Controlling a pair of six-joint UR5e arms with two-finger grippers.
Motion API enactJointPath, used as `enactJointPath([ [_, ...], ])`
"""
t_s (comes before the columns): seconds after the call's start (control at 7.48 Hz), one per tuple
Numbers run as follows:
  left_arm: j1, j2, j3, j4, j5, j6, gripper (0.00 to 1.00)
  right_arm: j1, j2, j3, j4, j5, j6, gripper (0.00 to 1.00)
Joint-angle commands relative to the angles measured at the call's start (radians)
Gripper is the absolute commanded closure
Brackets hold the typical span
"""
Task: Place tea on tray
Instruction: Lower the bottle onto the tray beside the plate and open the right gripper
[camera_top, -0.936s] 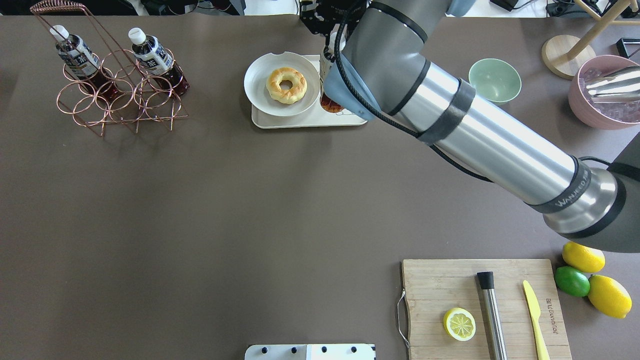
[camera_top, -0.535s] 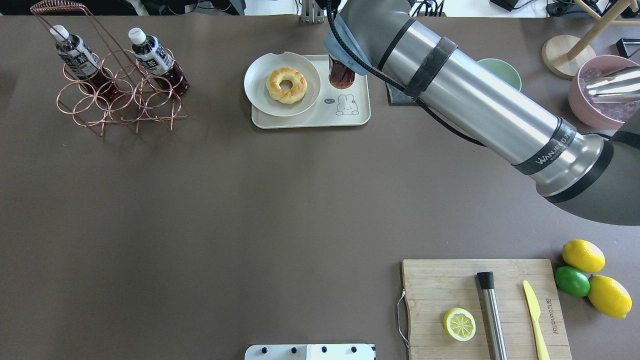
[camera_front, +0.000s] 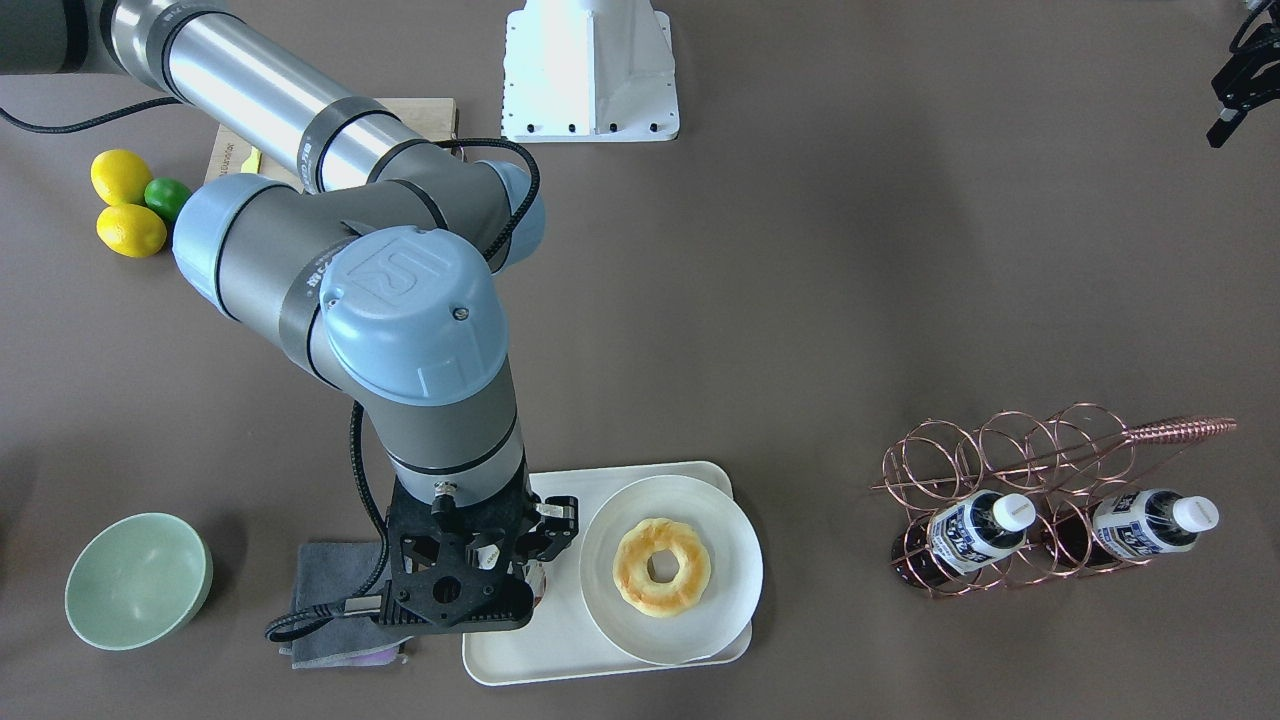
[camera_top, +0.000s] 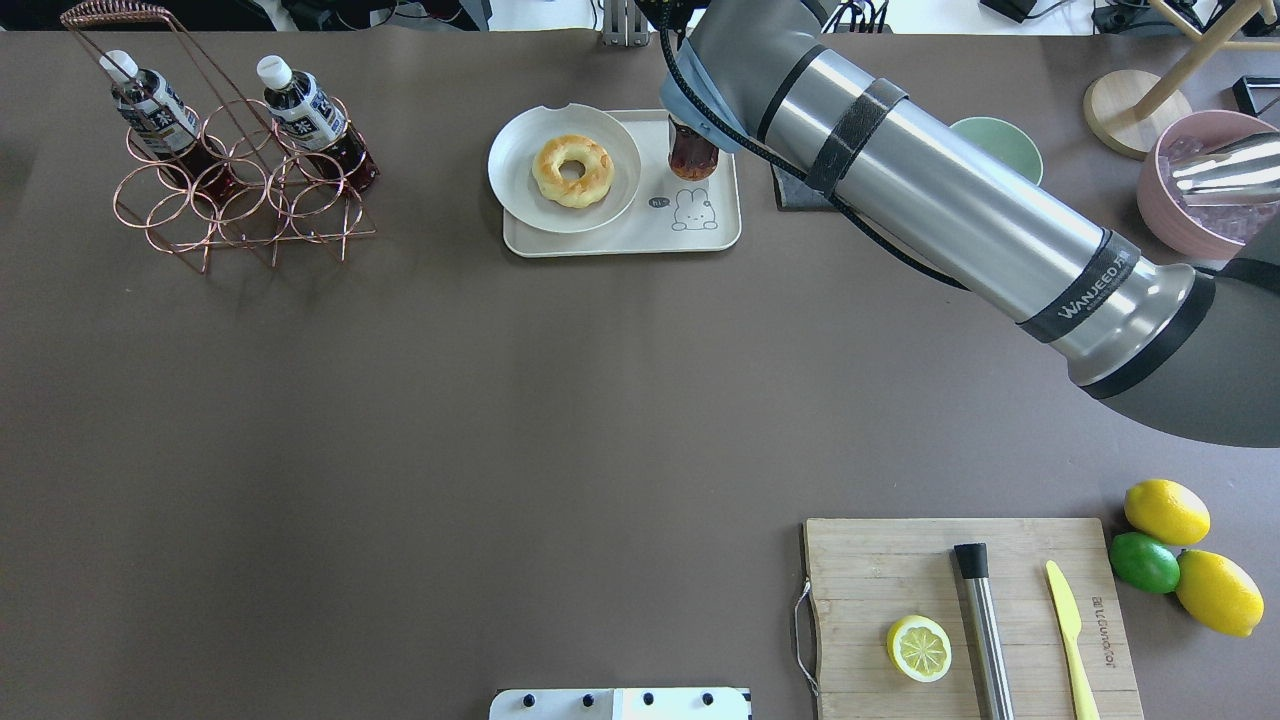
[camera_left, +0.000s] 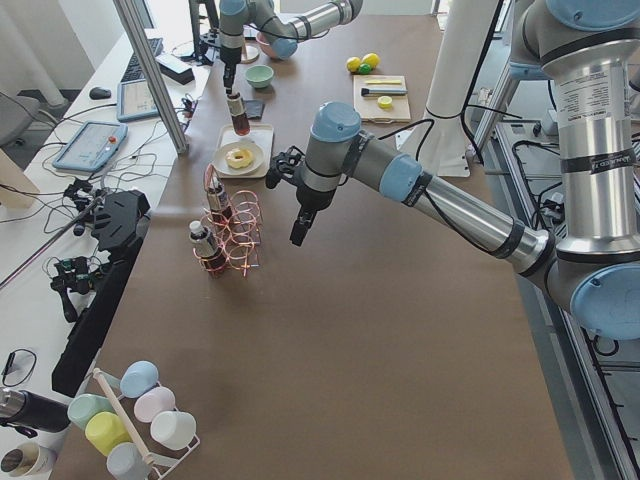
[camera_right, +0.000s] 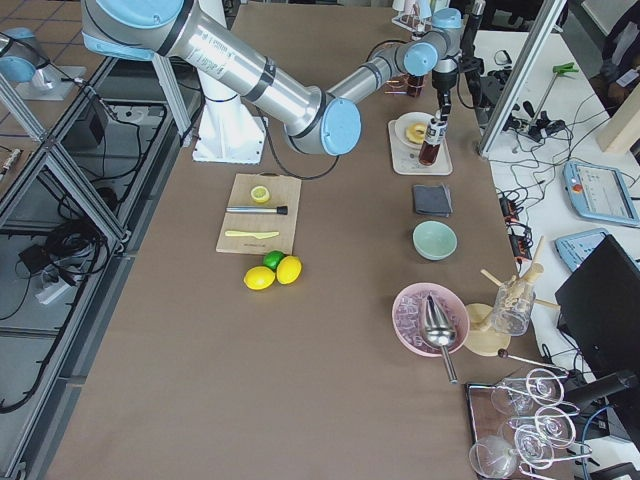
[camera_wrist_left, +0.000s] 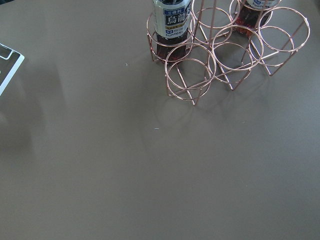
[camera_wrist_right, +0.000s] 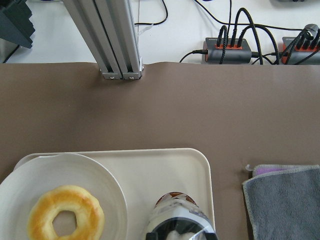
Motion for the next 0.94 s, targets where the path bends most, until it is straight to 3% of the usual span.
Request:
enactJointPath([
  [0.0, 0.002, -0.004, 0.005, 0.0, 0.0, 0.0, 0.02, -0.014, -0.011, -0.004, 0.033, -0.005, 0.004, 1.0],
  [0.67, 0.0, 0.001, 0.004, 0.0, 0.0, 0.0, 0.02, -0.015, -0.019, 0.001, 0.036, -0.003, -0.002, 1.0],
  [0.8, 0.0, 0.001, 0.004, 0.0, 0.0, 0.0, 0.02, -0.015, -0.019, 0.004, 0.036, -0.003, -0.002, 0.71],
])
